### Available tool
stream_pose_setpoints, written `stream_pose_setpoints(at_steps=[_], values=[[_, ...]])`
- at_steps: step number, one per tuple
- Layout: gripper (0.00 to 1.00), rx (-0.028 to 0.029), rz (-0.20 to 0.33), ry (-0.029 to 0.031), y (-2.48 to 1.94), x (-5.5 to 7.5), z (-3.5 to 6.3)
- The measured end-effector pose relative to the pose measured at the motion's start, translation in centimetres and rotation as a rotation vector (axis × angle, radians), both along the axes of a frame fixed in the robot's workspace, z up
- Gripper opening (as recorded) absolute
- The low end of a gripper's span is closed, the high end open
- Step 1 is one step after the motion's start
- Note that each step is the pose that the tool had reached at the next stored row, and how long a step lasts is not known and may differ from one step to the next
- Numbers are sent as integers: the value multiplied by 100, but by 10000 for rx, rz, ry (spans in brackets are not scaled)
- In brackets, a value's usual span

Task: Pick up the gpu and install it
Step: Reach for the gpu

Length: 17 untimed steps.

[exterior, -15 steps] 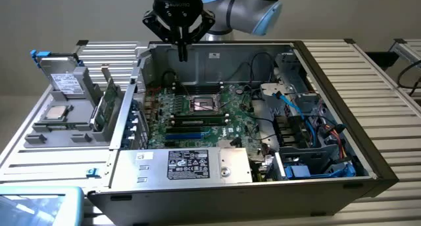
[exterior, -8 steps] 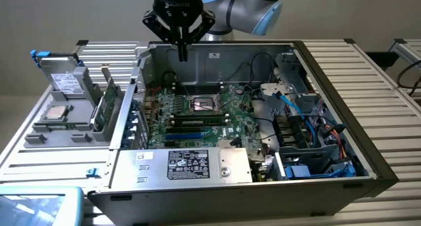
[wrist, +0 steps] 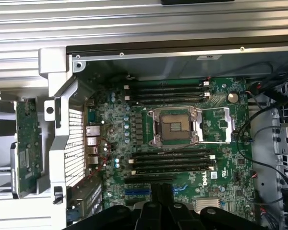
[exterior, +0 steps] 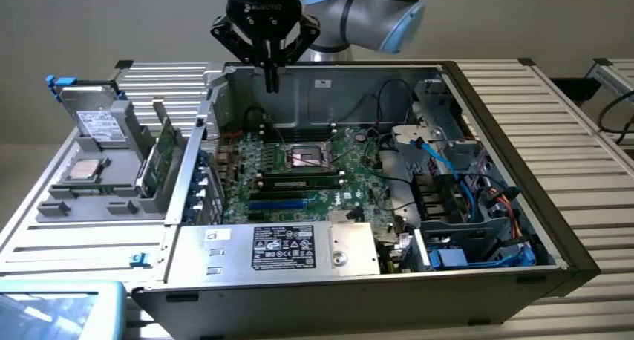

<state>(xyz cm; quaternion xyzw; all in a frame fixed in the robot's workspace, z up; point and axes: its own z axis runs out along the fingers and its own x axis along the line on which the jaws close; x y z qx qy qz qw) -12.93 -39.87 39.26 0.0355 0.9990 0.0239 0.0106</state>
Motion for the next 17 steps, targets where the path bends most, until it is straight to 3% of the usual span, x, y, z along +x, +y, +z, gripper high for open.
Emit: stream_pose_setpoints(at_steps=[17], values=[[12, 2, -1, -10, 15, -763, -15]])
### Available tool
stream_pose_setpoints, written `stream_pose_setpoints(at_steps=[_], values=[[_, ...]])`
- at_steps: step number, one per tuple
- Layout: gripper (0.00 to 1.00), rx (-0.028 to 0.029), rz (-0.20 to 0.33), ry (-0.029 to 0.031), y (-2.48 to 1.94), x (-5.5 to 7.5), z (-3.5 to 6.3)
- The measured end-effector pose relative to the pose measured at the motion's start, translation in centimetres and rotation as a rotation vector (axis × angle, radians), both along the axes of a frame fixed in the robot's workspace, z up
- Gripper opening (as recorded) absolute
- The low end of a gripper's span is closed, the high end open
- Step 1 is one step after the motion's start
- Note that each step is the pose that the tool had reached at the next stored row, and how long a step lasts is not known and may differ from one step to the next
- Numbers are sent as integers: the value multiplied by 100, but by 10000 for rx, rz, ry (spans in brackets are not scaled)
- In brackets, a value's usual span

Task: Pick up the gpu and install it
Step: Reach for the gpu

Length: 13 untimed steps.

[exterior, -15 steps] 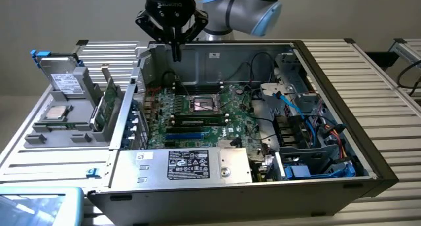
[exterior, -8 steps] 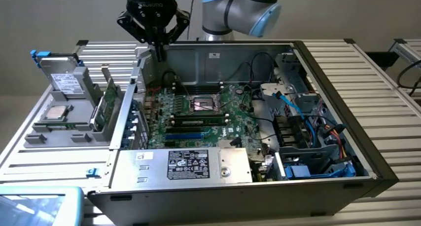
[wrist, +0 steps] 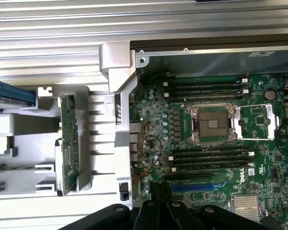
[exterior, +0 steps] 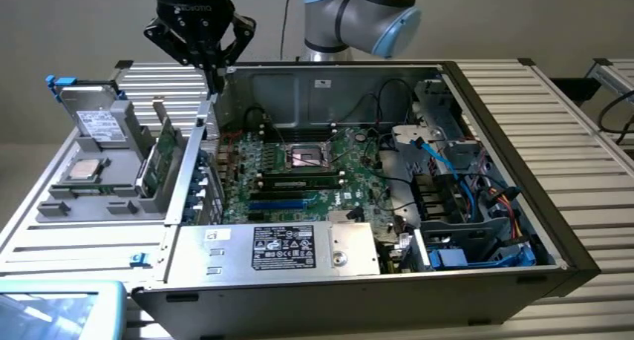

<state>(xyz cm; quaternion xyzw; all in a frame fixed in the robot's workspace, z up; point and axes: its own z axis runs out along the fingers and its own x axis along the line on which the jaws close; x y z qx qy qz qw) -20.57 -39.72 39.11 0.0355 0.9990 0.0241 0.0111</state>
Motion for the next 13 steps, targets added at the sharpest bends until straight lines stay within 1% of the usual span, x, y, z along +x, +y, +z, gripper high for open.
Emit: stream_pose_setpoints(at_steps=[13], values=[[12, 3, 0, 0, 7, -590, -48]])
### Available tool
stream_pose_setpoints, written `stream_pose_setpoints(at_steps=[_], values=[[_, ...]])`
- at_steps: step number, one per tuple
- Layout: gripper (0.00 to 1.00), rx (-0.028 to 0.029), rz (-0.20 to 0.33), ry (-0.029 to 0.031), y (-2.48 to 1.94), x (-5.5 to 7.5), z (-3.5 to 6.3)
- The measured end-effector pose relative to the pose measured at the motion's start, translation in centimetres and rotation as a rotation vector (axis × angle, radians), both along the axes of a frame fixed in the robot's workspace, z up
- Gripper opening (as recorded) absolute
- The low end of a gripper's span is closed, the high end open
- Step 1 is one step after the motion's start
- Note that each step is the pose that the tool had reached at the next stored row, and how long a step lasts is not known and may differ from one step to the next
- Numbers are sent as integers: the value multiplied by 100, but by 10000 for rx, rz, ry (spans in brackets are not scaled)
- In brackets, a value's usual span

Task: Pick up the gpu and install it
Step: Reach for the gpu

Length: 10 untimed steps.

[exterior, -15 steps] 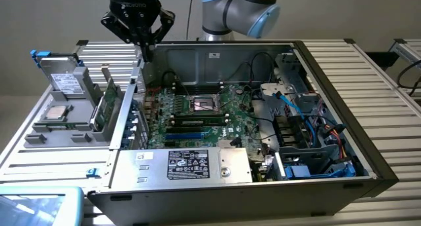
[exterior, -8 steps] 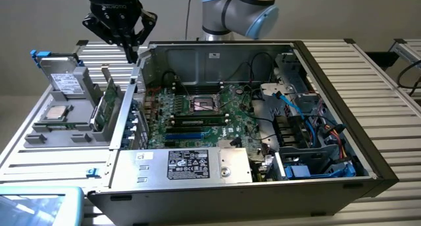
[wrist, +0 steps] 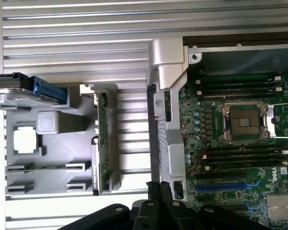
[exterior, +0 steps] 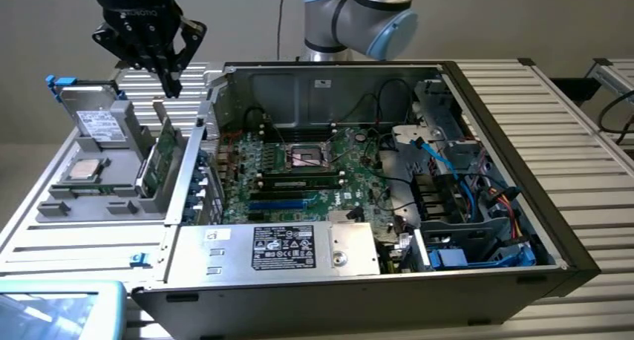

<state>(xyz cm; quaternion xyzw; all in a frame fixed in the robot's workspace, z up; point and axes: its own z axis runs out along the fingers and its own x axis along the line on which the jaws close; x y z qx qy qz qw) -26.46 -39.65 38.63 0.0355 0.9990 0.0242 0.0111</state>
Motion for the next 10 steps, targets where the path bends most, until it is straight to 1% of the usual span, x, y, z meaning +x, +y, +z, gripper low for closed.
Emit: stream_pose_setpoints(at_steps=[10], values=[[12, 24, 0, 0, 11, -456, -24]])
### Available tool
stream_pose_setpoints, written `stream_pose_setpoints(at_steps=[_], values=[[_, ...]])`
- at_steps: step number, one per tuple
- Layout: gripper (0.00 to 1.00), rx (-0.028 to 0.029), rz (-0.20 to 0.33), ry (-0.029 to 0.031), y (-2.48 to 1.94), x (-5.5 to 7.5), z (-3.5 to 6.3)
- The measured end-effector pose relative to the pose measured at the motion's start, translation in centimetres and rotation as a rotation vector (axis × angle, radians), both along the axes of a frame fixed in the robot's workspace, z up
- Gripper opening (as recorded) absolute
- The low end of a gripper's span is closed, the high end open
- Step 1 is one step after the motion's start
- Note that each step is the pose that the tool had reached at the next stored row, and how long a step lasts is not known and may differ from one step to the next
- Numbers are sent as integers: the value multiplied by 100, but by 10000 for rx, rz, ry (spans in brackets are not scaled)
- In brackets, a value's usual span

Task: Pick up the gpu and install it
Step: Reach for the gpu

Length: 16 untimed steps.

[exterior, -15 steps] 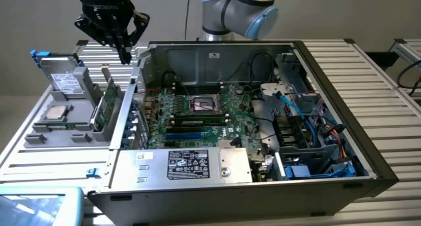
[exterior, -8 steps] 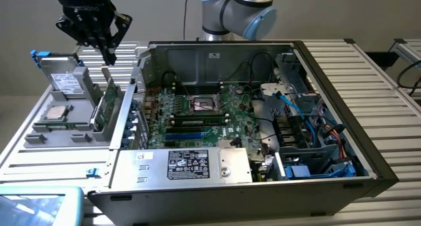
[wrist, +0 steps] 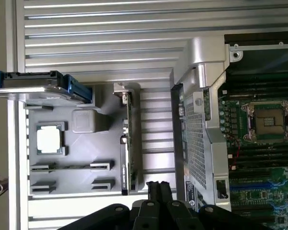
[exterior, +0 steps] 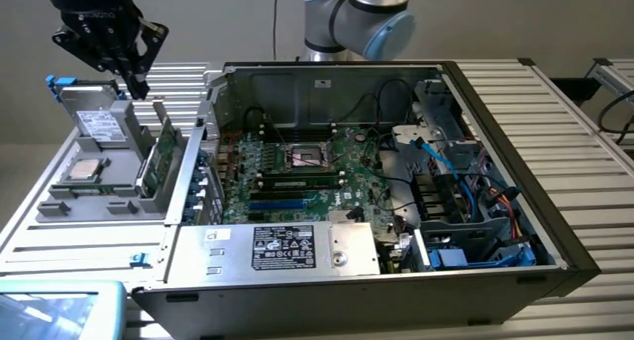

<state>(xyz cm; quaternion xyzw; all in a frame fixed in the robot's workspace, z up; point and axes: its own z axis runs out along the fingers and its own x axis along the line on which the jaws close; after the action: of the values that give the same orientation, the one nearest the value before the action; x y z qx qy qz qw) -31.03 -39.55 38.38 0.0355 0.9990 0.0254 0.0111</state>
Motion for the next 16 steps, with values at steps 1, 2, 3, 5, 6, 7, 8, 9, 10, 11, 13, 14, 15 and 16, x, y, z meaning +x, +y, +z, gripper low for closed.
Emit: stream_pose_setpoints(at_steps=[1, 2, 3, 5, 6, 7, 8, 9, 10, 11, 13, 14, 15, 16], values=[[12, 5, 0, 0, 1, -45, -3], [12, 9, 1, 0, 6, -90, -8], [12, 11, 2, -1, 15, -135, -13], [12, 15, 0, 0, 48, -224, -26], [12, 16, 0, 1, 65, -264, -32], [12, 18, 2, -1, 83, -296, -41], [12, 19, 1, -1, 100, -317, -51], [12, 18, 0, 1, 116, -333, -63], [12, 19, 0, -1, 126, -344, -78], [12, 20, 0, 0, 135, -350, -94], [12, 19, 0, 0, 147, -358, -129], [12, 19, 0, -1, 148, -359, -144], [12, 19, 1, 0, 148, -359, -146], [12, 18, 1, 0, 148, -359, -146]])
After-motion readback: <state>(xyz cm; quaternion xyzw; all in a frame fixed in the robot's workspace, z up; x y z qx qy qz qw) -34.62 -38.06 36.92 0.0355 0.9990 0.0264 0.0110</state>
